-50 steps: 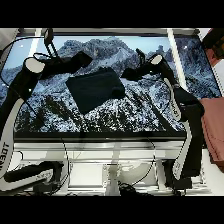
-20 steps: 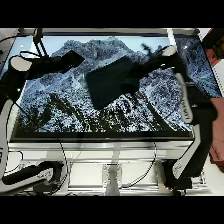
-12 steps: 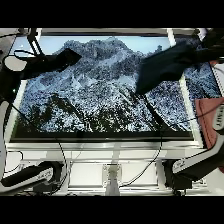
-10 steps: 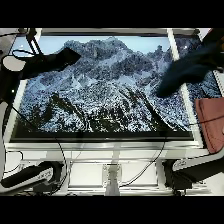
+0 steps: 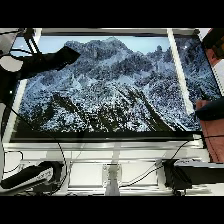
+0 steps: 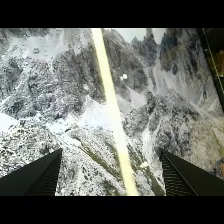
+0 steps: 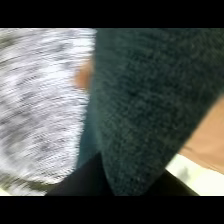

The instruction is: Fold the clothes and pants, and hang the long-sleeved shirts on hangers.

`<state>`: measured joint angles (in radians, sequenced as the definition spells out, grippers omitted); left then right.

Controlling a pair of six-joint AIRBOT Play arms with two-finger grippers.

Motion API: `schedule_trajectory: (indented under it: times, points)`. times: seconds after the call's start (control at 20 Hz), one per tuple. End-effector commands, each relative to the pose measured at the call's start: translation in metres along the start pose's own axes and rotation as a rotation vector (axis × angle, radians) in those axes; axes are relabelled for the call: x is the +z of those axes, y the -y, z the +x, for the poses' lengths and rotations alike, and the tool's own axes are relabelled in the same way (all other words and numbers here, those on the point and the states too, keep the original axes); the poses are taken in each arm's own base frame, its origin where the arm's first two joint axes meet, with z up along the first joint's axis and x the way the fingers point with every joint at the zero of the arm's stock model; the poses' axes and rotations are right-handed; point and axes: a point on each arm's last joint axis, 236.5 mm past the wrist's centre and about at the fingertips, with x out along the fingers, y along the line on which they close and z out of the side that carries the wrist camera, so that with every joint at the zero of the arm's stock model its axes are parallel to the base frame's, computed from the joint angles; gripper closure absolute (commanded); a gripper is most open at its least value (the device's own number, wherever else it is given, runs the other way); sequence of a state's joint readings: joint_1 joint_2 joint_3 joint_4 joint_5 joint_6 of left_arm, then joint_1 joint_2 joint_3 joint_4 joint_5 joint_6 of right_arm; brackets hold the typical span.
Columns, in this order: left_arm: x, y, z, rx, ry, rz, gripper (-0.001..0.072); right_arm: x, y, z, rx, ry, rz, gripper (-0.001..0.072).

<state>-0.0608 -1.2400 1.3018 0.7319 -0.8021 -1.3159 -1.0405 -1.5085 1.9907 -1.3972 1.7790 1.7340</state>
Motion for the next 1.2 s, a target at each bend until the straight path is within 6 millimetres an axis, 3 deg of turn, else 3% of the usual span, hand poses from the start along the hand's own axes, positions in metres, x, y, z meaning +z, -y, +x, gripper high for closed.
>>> schedule_trajectory:
  times: [0.0,0.1,0.15,0.5,0.6,0.65,0.7,0.75,0.8,1.0,1.15]
  points:
    - [0.001,0.0,-0.001,-0.001,0.002,0.001,0.0024,-0.01,0.065,-0.01,-0.192,-0.025,0.124,0.0595]
    - [0.001,0.0,-0.001,0.0,0.002,0.001,0.0023,-0.009,0.069,-0.011,-0.205,-0.02,0.124,0.0047]
    - [0.001,0.0,-0.001,0.0,0.003,0.001,0.0023,-0.008,0.068,-0.011,-0.202,-0.015,0.12,0.0017]
    - [0.0,0.0,0.0,0.0,0.002,0.0,0.0023,0.006,0.063,-0.01,-0.18,0.04,0.093,0.0018]
    - [0.0,0.0,0.0,0.0,0.002,-0.003,0.0023,0.012,0.054,-0.009,-0.141,0.062,0.051,0.002]
    - [0.0,0.0,0.0,0.0,0.002,-0.003,0.0023,0.016,0.042,-0.007,-0.093,0.075,0.031,0.0031]
    - [0.0,0.0,0.0,0.0,0.002,-0.003,0.0023,0.019,0.021,-0.006,-0.011,0.088,0.008,0.0157]
    - [0.0,0.0,0.0,0.0,0.002,-0.003,0.0023,0.018,-0.003,-0.006,0.068,0.087,-0.046,0.0487]
    - [0.0,0.0,0.0,0.0,0.002,-0.003,0.0023,0.012,-0.03,-0.006,0.139,0.077,-0.148,0.0687]
    - [0.0,0.0,0.0,0.0,0.001,-0.003,0.0023,-0.028,-0.14,-0.008,0.287,0.038,-0.424,0.0693]
    - [0.0,0.0,0.0,0.0,0.001,-0.003,0.0023,-0.099,-0.225,-0.022,0.367,-0.024,-0.679,0.0693]
